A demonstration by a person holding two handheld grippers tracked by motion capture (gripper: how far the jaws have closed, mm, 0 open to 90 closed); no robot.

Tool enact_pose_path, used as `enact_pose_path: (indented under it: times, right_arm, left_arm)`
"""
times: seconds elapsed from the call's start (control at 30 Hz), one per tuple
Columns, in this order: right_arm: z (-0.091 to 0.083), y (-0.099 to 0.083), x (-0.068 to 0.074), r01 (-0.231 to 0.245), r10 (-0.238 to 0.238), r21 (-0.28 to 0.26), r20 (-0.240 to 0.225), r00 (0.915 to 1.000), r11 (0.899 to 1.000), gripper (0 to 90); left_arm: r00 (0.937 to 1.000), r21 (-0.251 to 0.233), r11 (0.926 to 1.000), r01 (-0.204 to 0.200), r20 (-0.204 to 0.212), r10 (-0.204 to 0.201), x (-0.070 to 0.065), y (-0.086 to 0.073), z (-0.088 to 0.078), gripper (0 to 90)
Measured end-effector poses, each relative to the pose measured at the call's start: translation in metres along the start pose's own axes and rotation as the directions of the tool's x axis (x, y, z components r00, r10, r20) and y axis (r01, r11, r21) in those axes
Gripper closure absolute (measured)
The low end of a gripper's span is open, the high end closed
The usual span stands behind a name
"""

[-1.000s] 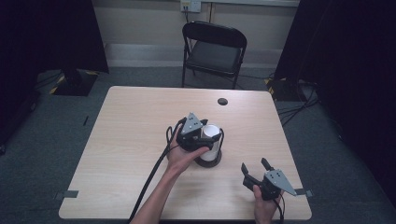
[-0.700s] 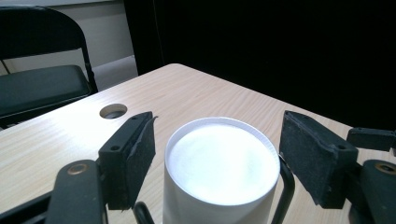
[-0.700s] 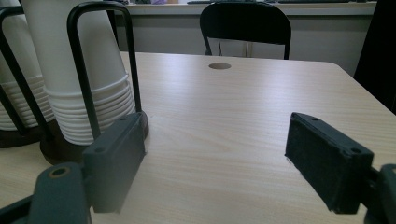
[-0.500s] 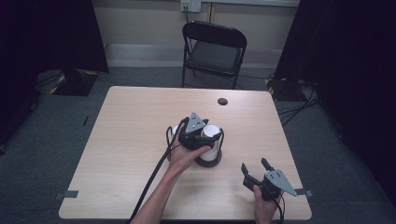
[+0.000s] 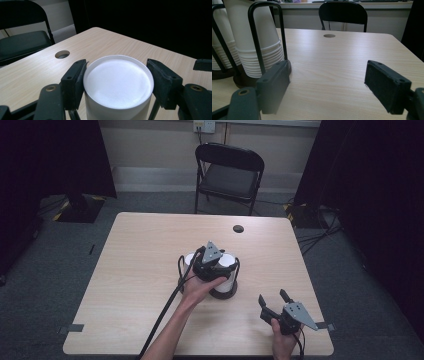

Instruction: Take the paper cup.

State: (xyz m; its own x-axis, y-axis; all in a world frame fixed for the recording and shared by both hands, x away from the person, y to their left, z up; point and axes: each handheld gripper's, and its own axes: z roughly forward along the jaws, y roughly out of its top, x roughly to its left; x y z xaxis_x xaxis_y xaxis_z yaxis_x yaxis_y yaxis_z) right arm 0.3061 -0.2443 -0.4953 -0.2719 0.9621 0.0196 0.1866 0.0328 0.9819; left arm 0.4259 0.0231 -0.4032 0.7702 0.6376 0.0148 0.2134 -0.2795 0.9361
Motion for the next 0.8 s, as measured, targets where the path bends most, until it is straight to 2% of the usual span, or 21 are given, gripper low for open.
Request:
enact_pose_path:
  times: [0.3,0.47,0.7,0.8]
  right_arm:
    - [0.000,0.000,0.000,-0.001,0.001,0.000,0.002,1.0000,1.000,19.3]
    - [0.000,0.000,0.000,-0.001,0.001,-0.001,0.001,1.0000,1.000,19.4]
    - [0.000,0.000,0.000,0.000,0.000,-0.003,0.004,1.0000,1.000,19.5]
    - [0.000,0.000,0.000,-0.001,0.001,0.000,0.002,1.0000,1.000,19.5]
  left_arm:
    - [0.9999,-0.017,0.9998,0.013,0.001,-0.013,0.001,0.003,-0.004,35.1]
    - [0.9998,-0.041,0.9990,0.019,0.003,-0.019,0.001,0.005,-0.007,35.1]
    - [0.9999,-0.077,0.9970,0.006,-0.008,-0.007,-0.001,0.008,-0.012,35.2]
    - [0.9998,-0.083,0.9964,0.020,0.000,-0.020,0.000,0.009,-0.014,35.3]
